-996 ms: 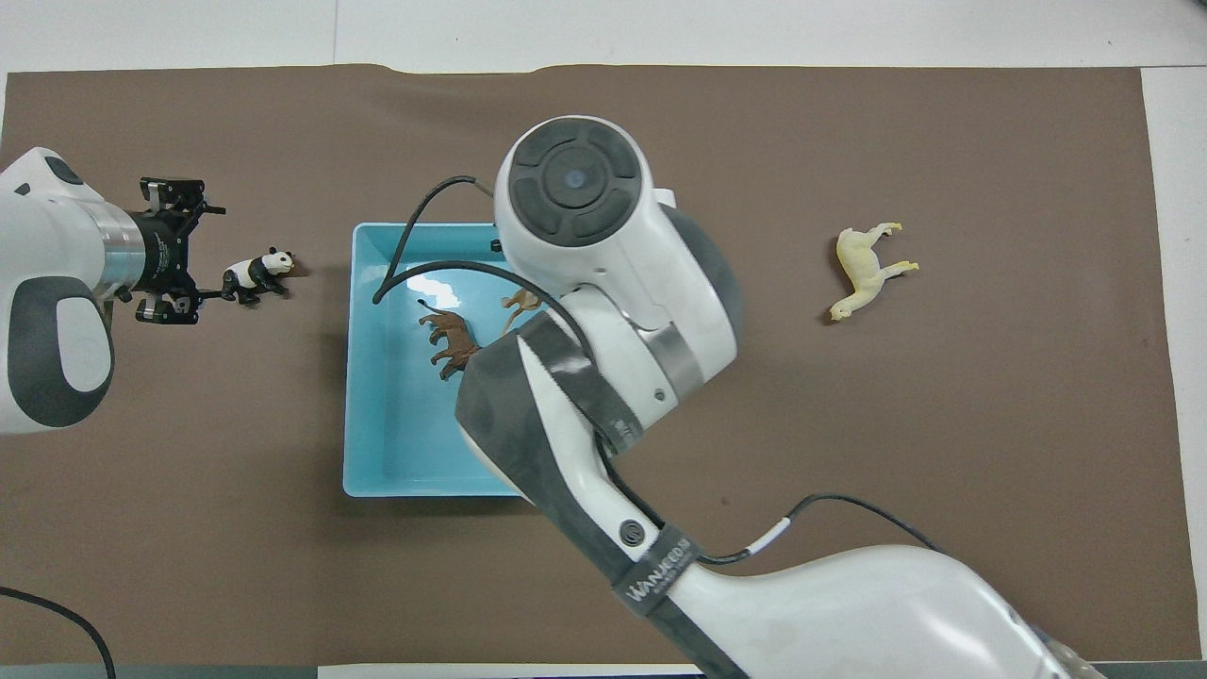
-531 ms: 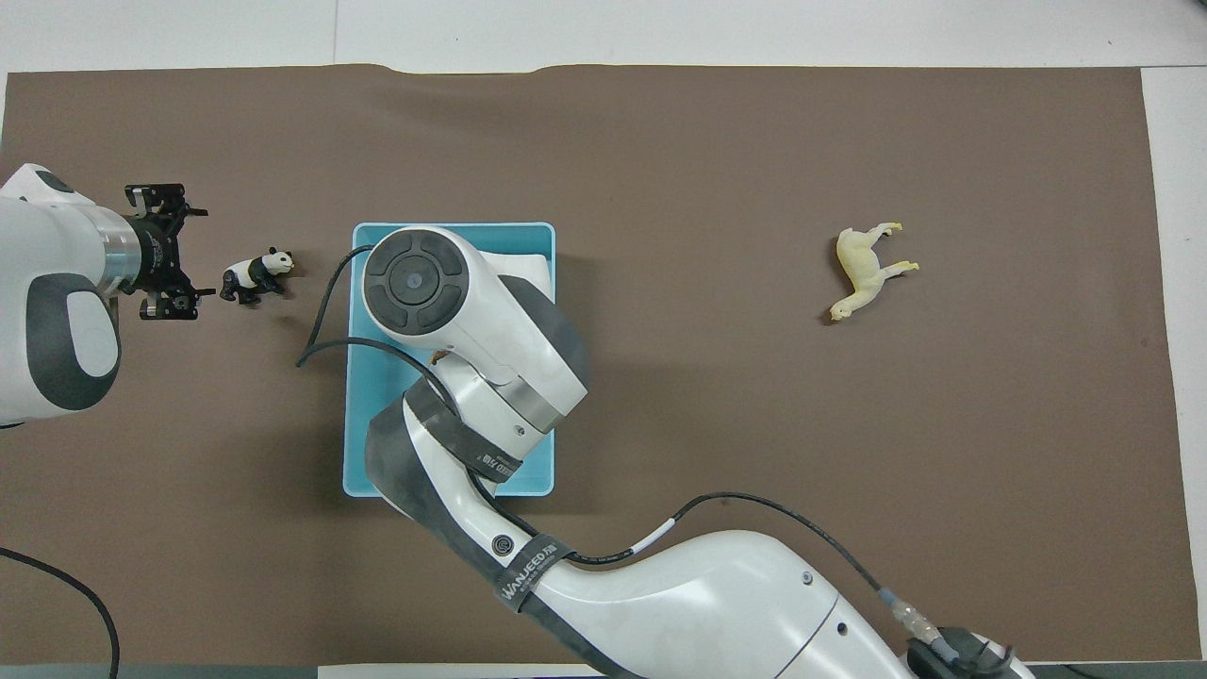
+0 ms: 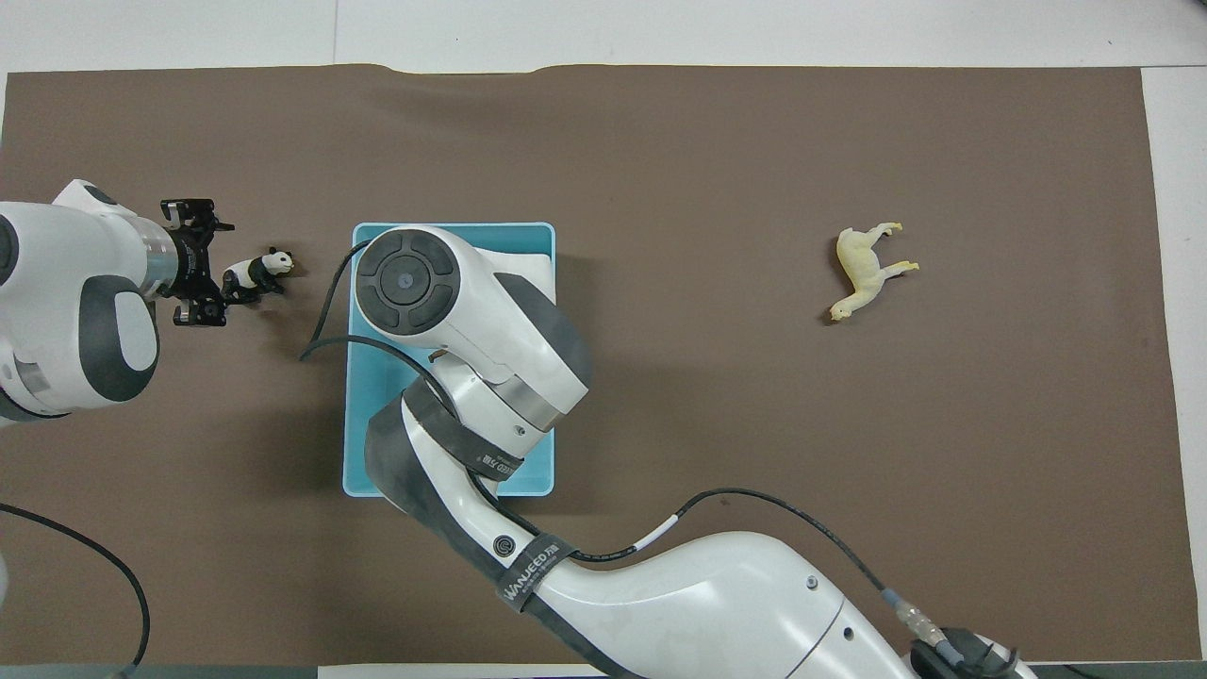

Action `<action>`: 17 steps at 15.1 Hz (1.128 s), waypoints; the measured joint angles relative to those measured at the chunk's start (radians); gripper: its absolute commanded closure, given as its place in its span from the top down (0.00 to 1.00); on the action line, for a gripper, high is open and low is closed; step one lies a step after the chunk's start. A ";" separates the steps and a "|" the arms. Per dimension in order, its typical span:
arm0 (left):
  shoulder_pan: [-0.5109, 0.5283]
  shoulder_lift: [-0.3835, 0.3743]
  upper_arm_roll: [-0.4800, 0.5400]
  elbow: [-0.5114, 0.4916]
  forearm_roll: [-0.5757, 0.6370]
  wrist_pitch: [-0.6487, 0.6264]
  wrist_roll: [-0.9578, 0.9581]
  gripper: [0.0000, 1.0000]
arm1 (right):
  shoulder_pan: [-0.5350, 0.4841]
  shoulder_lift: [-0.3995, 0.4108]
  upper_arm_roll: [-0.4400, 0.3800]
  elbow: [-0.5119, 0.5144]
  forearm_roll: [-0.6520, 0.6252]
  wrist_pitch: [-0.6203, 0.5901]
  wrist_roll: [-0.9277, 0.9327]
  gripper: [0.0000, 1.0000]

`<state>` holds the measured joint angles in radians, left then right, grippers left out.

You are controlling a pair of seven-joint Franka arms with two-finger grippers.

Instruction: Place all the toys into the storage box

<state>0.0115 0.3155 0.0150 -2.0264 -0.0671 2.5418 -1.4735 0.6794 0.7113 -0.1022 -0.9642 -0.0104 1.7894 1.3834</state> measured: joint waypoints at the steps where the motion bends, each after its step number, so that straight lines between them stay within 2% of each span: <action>1: -0.003 0.002 -0.001 -0.003 0.000 0.011 -0.004 1.00 | -0.044 -0.034 0.000 0.000 0.000 -0.043 -0.091 1.00; 4: -0.008 0.012 -0.005 -0.046 0.000 0.093 -0.007 1.00 | -0.170 -0.104 0.000 -0.040 0.000 -0.149 -0.462 1.00; 6: -0.007 0.016 -0.005 -0.072 0.000 0.135 -0.007 0.97 | -0.236 -0.143 -0.001 -0.141 -0.030 -0.144 -0.715 1.00; 7: -0.008 0.016 -0.005 -0.076 0.000 0.140 -0.008 0.72 | -0.261 -0.164 -0.001 -0.210 -0.061 -0.107 -0.829 1.00; 8: -0.007 0.016 -0.005 -0.077 0.000 0.141 -0.009 0.42 | -0.279 -0.187 -0.001 -0.291 -0.084 -0.042 -0.923 1.00; 9: -0.007 0.016 -0.005 -0.077 0.000 0.141 -0.010 0.24 | -0.297 -0.216 -0.001 -0.392 -0.097 0.058 -1.005 1.00; 11: -0.006 0.016 -0.004 -0.077 0.000 0.141 -0.010 0.09 | -0.329 -0.270 -0.002 -0.592 -0.102 0.267 -1.123 1.00; 13: -0.006 0.009 -0.002 -0.074 0.000 0.141 -0.009 0.06 | -0.372 -0.318 -0.003 -0.754 -0.105 0.415 -1.229 1.00; 17: -0.007 -0.011 -0.006 -0.026 0.000 0.094 -0.003 0.06 | -0.457 -0.383 -0.003 -0.982 -0.105 0.696 -1.390 1.00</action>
<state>0.0046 0.3044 0.0094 -2.0527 -0.0668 2.6363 -1.4768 0.2224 0.3281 -0.1051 -1.9467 -0.1157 2.4855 -0.0063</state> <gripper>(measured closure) 0.476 0.000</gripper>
